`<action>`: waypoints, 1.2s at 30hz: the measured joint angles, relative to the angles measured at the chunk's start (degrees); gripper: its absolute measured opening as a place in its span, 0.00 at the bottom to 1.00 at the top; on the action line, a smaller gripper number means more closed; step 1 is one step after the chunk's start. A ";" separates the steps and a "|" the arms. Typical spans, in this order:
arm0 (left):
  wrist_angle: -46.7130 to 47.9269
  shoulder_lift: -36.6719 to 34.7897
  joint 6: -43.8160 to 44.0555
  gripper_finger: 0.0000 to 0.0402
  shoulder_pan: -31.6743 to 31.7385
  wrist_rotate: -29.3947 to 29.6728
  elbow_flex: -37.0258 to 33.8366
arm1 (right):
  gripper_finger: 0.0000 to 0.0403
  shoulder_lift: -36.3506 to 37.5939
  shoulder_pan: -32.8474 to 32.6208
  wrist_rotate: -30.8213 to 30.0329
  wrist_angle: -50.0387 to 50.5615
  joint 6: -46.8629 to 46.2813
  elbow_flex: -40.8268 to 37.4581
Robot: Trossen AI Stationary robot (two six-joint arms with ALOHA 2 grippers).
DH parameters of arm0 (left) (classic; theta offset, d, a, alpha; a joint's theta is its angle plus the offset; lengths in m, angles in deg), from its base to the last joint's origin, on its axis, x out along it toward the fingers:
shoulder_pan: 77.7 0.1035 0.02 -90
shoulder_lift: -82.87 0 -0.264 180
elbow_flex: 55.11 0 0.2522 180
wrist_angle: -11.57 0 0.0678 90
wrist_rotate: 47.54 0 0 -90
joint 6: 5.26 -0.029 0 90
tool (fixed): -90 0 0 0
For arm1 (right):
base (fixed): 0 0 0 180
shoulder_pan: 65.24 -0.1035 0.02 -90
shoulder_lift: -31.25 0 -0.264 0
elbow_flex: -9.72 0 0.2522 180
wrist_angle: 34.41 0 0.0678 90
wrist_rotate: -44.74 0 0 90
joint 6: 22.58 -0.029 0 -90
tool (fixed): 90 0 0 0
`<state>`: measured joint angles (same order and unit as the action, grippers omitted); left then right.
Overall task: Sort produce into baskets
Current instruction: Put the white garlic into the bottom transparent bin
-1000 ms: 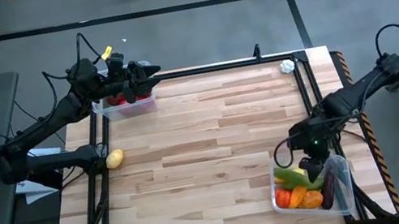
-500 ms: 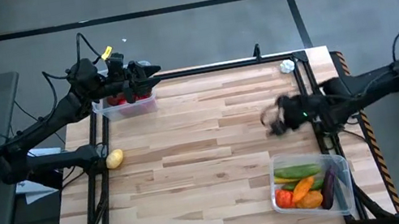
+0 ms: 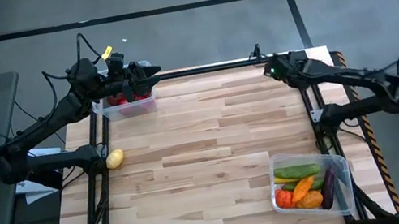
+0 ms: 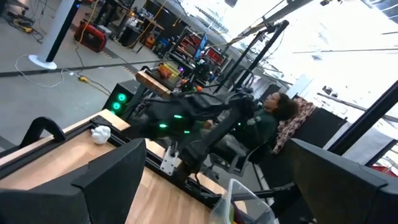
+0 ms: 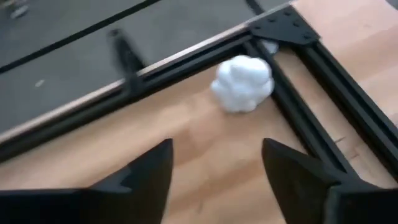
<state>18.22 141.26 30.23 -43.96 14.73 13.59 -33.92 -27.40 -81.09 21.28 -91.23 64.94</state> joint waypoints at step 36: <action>6.32 0.01 -9.14 0.93 0.02 6.36 0.02 | 0.00 -25.52 13.66 -15.68 -14.32 -9.39 2.52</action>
<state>24.54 141.26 21.09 -43.94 21.09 13.61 -59.44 -13.74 -96.77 6.95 -100.62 67.46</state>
